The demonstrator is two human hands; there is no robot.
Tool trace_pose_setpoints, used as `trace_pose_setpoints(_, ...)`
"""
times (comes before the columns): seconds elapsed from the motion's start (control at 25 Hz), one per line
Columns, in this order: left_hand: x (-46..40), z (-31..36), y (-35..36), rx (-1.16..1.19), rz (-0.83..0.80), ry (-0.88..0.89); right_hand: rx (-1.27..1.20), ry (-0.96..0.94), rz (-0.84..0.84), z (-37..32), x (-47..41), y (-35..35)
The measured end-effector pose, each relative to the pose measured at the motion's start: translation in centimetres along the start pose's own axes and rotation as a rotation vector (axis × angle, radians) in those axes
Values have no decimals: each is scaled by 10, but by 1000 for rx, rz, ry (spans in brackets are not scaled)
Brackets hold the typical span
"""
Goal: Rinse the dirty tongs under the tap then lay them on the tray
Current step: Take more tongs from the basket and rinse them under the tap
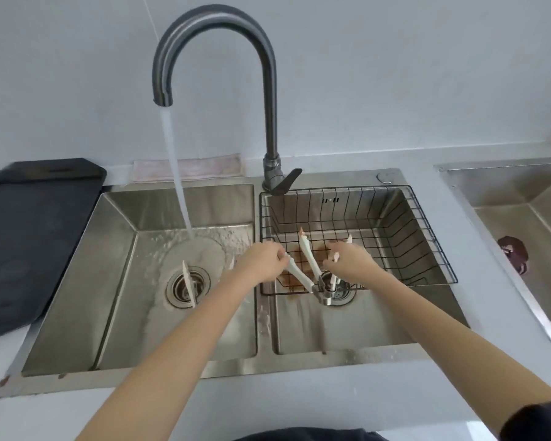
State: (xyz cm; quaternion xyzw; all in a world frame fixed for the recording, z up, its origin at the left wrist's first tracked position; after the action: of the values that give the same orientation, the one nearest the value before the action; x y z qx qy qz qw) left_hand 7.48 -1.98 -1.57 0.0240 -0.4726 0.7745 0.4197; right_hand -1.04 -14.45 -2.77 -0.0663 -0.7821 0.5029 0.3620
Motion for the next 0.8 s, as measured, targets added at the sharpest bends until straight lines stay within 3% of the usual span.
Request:
trace_pose_setpoints(0.12,-5,5,32,10,-37,-73,56,18,-86,14,-4,20)
trace_pose_setpoints(0.24,-5,2,48,27,-21,-162,53,40,-66,18,-6,20)
trace_pose_setpoints(0.56,-4,-3,59,429,60,-274,87,61,-53,15,-4,20)
trace_pose_setpoints(0.8,2,-6,44,661,142,-299,-44,61,-8,10,4,9)
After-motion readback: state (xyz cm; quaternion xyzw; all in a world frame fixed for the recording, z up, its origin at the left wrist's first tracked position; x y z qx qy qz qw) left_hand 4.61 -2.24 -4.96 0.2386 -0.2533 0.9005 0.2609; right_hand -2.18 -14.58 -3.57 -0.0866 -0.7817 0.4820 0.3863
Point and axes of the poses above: each hand's wrist, its own x-axis away from the middle knuckle, its own y-axis out of the palm, z = x × y, the point moved 10 cm from there along -x, towards the middle knuckle, and after that the axes turned 10 degrees about x, right-handed, at the moved point
